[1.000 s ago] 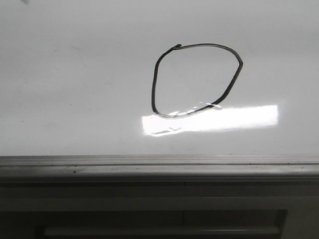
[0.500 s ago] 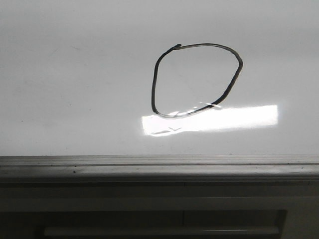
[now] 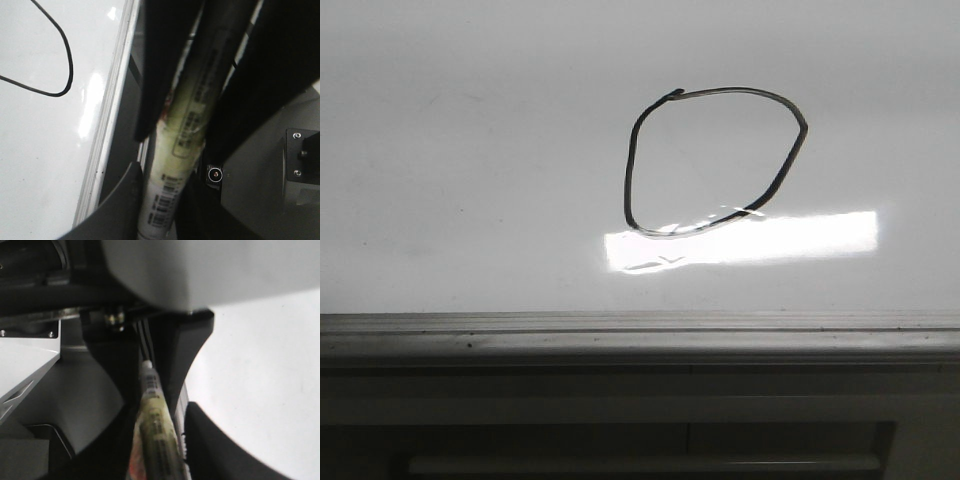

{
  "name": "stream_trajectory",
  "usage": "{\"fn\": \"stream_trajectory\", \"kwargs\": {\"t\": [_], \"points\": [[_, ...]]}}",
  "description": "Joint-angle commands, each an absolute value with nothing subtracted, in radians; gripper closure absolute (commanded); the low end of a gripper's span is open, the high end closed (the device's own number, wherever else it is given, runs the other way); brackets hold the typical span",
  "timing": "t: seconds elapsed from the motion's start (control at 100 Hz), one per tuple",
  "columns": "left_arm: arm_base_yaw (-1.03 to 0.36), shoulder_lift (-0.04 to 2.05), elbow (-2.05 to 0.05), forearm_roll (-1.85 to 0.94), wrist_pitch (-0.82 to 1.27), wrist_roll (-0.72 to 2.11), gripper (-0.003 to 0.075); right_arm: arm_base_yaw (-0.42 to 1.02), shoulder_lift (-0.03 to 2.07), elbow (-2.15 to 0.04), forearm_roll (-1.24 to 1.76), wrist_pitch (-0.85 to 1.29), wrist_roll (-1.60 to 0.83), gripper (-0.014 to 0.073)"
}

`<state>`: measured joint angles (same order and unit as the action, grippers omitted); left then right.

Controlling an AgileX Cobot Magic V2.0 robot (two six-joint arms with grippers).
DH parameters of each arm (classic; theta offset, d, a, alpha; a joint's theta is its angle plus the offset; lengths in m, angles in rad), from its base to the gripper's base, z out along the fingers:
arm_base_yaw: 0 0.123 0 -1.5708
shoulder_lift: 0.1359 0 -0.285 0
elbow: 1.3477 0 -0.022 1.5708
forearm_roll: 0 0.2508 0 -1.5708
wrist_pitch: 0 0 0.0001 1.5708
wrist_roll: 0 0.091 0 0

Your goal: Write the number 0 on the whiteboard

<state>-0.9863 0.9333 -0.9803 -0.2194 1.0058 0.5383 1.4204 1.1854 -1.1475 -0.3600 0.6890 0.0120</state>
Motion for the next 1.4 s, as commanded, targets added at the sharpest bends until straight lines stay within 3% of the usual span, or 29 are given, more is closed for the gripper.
{"fn": "stream_trajectory", "kwargs": {"t": [0.0, 0.09, 0.27, 0.34, 0.41, 0.54, 0.98, 1.39], "points": [[-0.98, 0.931, -1.011, -0.234, 0.844, 0.46, 0.074, 1.423, 1.148, -1.184, -0.381, 0.604, 0.017, 0.0205], [-0.98, 0.931, -1.0, -0.222, 0.785, 0.374, 0.074, 1.401, 1.097, -1.208, -0.428, 0.605, 0.017, 0.0073], [-0.98, 0.931, -0.936, -0.051, 0.626, 0.018, 0.074, 1.319, 0.937, -1.247, -0.446, 0.61, 0.017, 0.0107], [-0.98, 0.931, -0.906, 0.118, 0.601, -0.241, 0.074, 1.299, 0.871, -1.245, -0.444, 0.652, 0.028, 0.0186], [-0.98, 0.931, -0.875, 0.321, 0.614, -0.499, 0.074, 1.295, 0.813, -1.243, -0.444, 0.739, 0.069, 0.0319], [-0.98, 0.939, -0.824, 0.59, 0.636, -0.819, 0.074, 1.295, 0.719, -1.195, -0.439, 0.89, 0.11, 0.0674], [-0.924, 1.179, -0.811, 0.654, 0.506, -1.168, 0.074, 1.295, 0.597, -0.884, -0.435, 0.827, 0.304, 0.0659], [-0.859, 1.258, -0.809, 0.625, 0.422, -1.218, 0.0739, 1.295, 0.597, -0.846, -0.428, 0.753, 0.358, 0.0659]]}}
